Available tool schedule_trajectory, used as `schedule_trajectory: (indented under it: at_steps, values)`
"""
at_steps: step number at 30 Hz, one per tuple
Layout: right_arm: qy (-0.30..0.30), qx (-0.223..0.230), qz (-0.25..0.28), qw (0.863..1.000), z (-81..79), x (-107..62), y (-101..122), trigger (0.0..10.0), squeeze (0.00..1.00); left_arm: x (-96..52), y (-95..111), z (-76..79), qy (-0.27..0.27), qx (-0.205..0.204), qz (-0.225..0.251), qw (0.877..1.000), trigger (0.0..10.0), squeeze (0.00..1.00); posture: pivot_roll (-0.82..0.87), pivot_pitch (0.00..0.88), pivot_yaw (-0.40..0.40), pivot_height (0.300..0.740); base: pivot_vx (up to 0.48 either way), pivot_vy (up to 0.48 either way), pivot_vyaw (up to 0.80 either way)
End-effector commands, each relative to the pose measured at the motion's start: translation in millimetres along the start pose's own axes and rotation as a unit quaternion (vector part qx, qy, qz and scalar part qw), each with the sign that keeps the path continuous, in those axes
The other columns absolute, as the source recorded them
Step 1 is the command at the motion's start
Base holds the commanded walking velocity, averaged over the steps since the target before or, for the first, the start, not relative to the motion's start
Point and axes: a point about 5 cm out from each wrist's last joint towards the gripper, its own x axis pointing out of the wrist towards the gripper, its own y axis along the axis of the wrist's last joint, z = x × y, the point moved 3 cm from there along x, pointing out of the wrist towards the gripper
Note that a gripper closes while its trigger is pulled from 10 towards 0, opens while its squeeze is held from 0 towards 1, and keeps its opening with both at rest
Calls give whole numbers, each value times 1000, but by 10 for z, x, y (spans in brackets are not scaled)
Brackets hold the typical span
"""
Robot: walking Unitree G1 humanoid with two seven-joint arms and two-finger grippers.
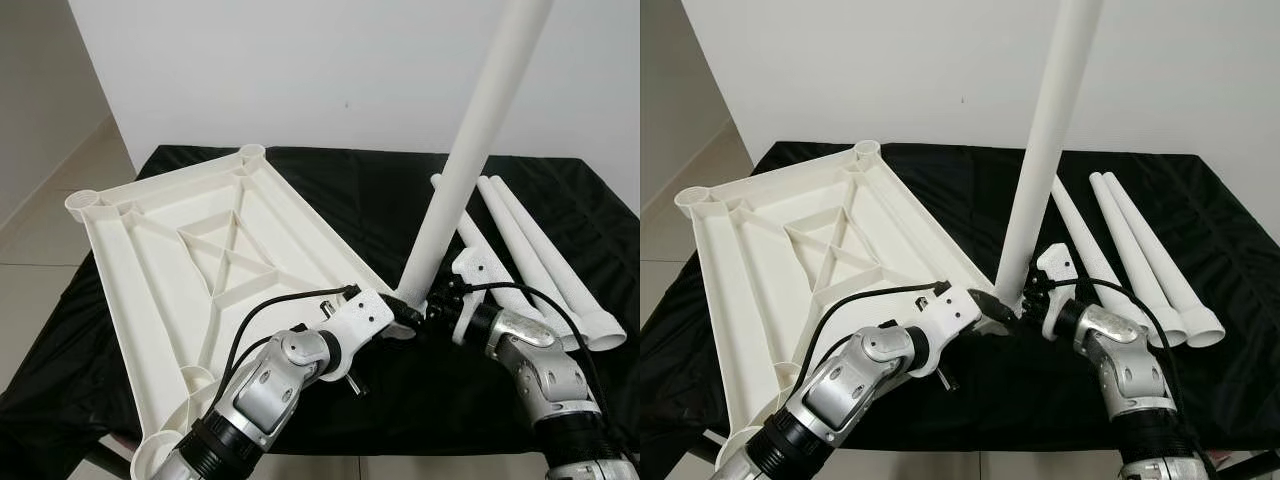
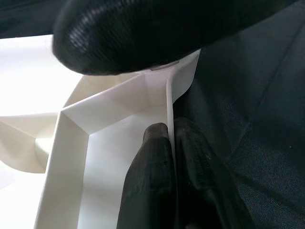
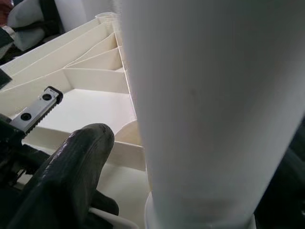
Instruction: Building children table
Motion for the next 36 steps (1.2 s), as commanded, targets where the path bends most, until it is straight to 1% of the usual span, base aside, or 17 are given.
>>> schedule_trajectory:
  at_steps: [1, 3, 4, 7, 9, 14, 20, 21, 23, 24, 28, 32, 36]
  values:
    - [7, -3, -4, 1000, 13, -14, -8, 10000, 0, -4, 41, -9, 4, 3, 13, 1000, 10000, 0, -118, 37, 21, 740, 0, 0, 0]
    - [-1, -13, -4, 1000, 81, -10, -4, 10000, 0, -4, 34, -12, 5, 2, 12, 1000, 10000, 0, -115, 36, 19, 740, 0, 0, 0]
    - [-1, -13, -4, 1000, 81, -10, -4, 10000, 0, -4, 34, -12, 5, 2, 12, 1000, 10000, 0, -115, 36, 19, 740, 0, 0, 0]
    - [-8, -24, 6, 1000, 145, 20, 28, 10000, 0, 8, -8, -11, 7, 3, 6, 1000, 10000, 0, -113, 34, 19, 740, 0, 0, 0]
    - [-12, -27, 12, 1000, 172, 39, 41, 10000, 0, 16, -43, -8, 8, 10, -2, 1000, 10000, 0, -113, 34, 19, 740, 0, 0, 0]
    - [-5, -30, 16, 999, 190, 57, 51, 10000, 0, 24, -104, 18, 3, 20, -14, 1000, 10000, 0, -114, 35, 24, 740, 0, 0, 0]
    - [3, -31, 13, 999, 189, 65, 46, 10000, 0, 29, -135, 24, 1, 17, -19, 1000, 10000, 0, -115, 36, 24, 740, 0, 0, 0]
    - [5, -32, 12, 999, 187, 65, 36, 4706, 0, 30, -136, 23, 2, 18, -19, 1000, 10000, 0, -115, 36, 25, 740, 0, 0, 0]
    - [7, -32, 12, 999, 186, 65, 29, 4706, 0, 30, -137, 22, 2, 18, -19, 1000, 10000, 0, -115, 36, 25, 740, 0, 0, 0]
    - [10, -28, 14, 999, 166, 69, 14, 0, 0, 30, -137, 20, 3, 18, -19, 1000, 10000, 0, -115, 36, 25, 740, 0, 0, 0]
    - [13, -23, 17, 1000, 149, 74, 6, 0, 0, 30, -137, 18, 3, 18, -19, 1000, 10000, 0, -116, 37, 24, 740, 0, 0, 0]
    - [14, -19, 24, 999, 96, 85, -2, 0, 0, 27, -137, 17, 5, 19, -18, 1000, 10000, 0, -114, 40, 21, 740, 0, 0, 0]
    - [3, -19, 37, 999, 53, 92, 17, 0, 0, 25, -132, 16, 6, 19, -17, 1000, 10000, 0, -112, 42, 17, 740, 0, 0, 0]
